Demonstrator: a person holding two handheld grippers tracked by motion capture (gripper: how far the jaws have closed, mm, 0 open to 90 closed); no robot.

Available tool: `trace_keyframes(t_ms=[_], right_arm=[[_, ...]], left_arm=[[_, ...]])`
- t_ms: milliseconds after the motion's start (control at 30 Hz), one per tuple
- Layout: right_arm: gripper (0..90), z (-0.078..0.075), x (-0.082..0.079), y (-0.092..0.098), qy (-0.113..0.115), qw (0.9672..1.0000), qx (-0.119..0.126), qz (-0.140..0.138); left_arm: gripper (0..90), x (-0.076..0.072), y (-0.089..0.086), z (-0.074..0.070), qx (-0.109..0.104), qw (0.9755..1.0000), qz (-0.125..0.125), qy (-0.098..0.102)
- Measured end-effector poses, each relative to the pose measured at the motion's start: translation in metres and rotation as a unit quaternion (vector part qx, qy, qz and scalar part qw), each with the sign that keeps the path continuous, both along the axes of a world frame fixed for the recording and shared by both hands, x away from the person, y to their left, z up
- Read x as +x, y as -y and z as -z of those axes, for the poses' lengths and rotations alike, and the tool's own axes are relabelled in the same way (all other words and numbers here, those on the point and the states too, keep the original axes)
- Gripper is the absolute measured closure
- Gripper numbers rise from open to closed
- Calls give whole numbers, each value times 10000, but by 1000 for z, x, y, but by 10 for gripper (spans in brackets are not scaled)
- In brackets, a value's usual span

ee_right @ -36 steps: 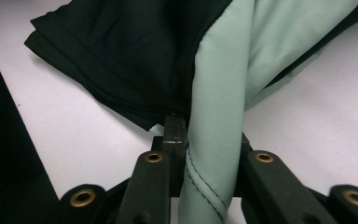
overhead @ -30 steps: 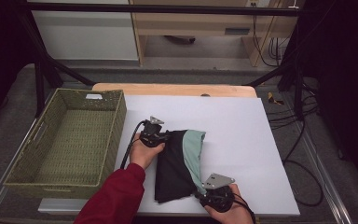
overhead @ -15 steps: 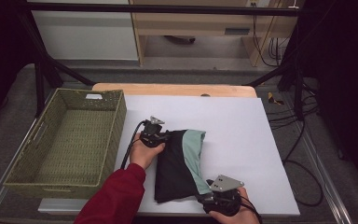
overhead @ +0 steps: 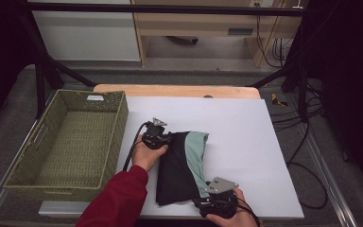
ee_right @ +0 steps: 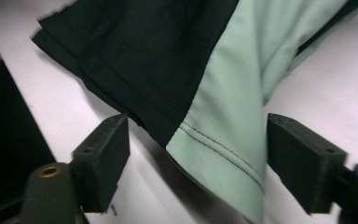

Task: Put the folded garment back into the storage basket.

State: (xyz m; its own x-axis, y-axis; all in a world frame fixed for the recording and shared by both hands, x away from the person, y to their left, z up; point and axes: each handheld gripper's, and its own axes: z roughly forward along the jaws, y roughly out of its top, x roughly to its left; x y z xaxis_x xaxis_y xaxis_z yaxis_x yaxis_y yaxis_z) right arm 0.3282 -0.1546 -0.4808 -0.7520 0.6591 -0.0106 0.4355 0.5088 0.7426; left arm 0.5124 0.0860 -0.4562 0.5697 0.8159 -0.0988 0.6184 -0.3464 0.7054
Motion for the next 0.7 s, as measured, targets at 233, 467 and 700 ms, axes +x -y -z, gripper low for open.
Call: trace_keyframes(t_ms=[233, 467, 700], right_arm=[[572, 3, 4, -6, -103, 9999, 13, -73], [793, 0, 5, -8, -82, 9997, 36, -218], [807, -19, -3, -7, 264, 9991, 215, -259]], left_arm=[[750, 1, 0, 0, -37, 10000, 12, -22], [782, -2, 0, -7, -184, 9998, -70, 19], [794, -7, 1, -27, -416, 9989, -21, 200]])
